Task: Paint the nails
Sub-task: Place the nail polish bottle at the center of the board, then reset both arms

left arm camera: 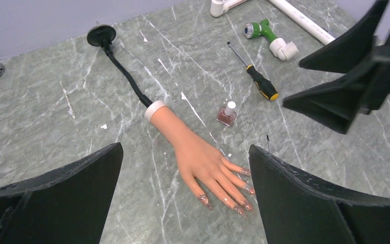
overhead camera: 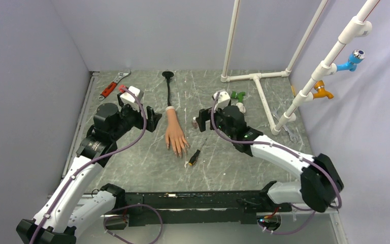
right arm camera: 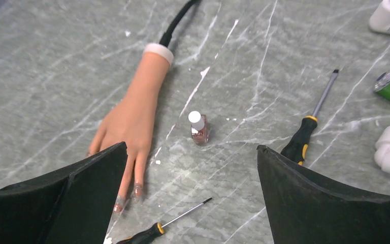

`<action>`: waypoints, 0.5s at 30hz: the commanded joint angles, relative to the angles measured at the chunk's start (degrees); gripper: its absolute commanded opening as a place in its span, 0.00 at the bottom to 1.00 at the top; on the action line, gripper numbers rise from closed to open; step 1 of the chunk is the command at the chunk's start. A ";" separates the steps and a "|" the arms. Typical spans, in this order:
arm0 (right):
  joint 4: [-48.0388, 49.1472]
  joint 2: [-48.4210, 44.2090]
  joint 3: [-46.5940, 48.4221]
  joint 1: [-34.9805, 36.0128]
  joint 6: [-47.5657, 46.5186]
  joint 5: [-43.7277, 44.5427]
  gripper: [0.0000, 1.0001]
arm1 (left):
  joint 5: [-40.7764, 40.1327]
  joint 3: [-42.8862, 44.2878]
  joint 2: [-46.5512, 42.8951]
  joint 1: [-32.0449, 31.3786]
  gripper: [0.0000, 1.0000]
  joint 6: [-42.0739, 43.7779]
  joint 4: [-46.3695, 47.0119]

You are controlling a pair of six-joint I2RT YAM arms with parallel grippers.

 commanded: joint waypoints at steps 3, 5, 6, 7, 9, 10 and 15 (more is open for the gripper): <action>-4.87 -10.26 -1.20 0.28 -0.74 0.93 1.00 | -5.23 0.63 -1.12 0.20 0.99 -2.87 2.79; -5.67 -13.23 -1.92 0.29 -1.37 -0.60 1.00 | -8.38 0.56 -1.08 0.20 0.99 -4.11 3.04; -5.98 -14.72 -2.46 0.31 -1.76 -1.45 1.00 | -10.11 0.46 -1.01 0.20 0.99 -5.21 3.14; -6.48 -16.25 -3.03 0.27 -2.18 -2.24 1.00 | -12.69 0.41 -0.87 0.25 1.00 -5.98 3.14; -7.48 -19.44 -4.23 0.23 -2.56 -3.07 1.00 | -15.56 0.54 -0.66 0.20 0.99 -6.72 2.81; -8.20 -20.74 -4.82 0.26 -2.22 -3.11 1.00 | -15.62 0.54 -0.64 0.20 0.99 -6.59 2.73; -7.36 -27.78 -8.32 0.30 0.84 -3.42 1.00 | -15.23 -0.56 -1.37 0.21 0.99 -4.98 3.94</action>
